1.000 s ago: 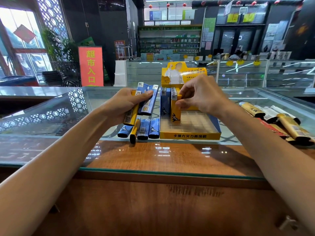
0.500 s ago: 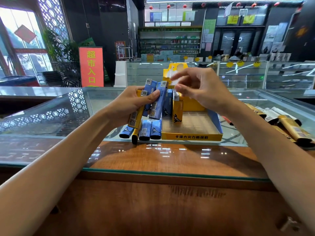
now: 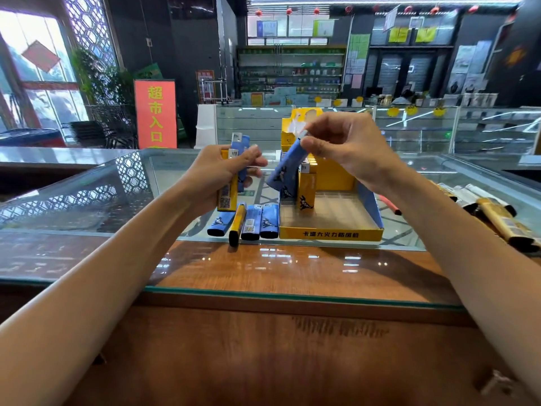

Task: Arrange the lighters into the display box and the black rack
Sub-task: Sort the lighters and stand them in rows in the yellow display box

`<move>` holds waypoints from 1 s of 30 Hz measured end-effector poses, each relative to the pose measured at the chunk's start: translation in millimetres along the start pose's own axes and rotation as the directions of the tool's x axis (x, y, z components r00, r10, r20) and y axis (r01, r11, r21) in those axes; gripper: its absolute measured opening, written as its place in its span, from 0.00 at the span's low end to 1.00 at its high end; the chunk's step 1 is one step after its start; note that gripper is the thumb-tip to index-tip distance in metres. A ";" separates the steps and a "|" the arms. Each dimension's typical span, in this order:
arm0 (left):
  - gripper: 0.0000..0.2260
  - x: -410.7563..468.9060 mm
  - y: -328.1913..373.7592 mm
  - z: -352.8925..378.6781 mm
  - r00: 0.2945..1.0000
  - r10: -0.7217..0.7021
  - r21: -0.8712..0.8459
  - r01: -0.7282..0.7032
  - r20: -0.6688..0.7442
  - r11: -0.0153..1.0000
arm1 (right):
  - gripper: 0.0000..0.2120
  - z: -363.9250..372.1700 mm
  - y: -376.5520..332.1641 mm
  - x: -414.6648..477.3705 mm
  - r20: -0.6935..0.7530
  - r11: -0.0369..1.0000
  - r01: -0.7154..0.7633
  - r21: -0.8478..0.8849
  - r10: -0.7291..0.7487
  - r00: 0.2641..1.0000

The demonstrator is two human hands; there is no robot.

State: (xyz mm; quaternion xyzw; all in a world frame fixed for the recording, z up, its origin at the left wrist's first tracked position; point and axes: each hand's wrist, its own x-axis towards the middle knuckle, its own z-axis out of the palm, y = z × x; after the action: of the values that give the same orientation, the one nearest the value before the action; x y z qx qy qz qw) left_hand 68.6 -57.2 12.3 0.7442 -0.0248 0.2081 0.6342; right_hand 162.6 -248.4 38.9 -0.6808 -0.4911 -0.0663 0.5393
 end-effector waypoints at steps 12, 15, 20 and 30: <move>0.07 -2.4 7.2 2.2 0.998 -0.003 -0.085 -0.002 -0.058 0.996 | 0.07 27.4 -4.1 17.9 -0.104 0.844 0.049 -0.535 -0.123 0.987; 0.07 -1.9 6.7 1.5 0.998 -0.002 -0.093 -0.004 -0.062 0.996 | 0.08 36.9 -1.0 20.9 -0.098 0.795 0.035 -0.605 -0.118 0.988; 0.07 -1.3 6.0 1.0 0.998 -0.003 -0.109 -0.004 -0.066 0.994 | 0.09 39.6 7.8 19.1 -0.102 0.747 -0.033 -0.664 -0.046 0.994; 0.08 -0.8 2.9 1.3 0.998 -0.014 -0.090 0.009 -0.062 0.996 | 0.09 42.5 6.6 15.3 -0.157 0.747 -0.077 -0.660 -0.037 0.987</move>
State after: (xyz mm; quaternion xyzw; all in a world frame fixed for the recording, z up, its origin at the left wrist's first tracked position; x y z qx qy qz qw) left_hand 67.4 -59.1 14.7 0.7081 -0.0100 0.2264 0.6688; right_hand 156.6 -204.9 26.6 -0.8256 -0.3834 -0.2849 0.3003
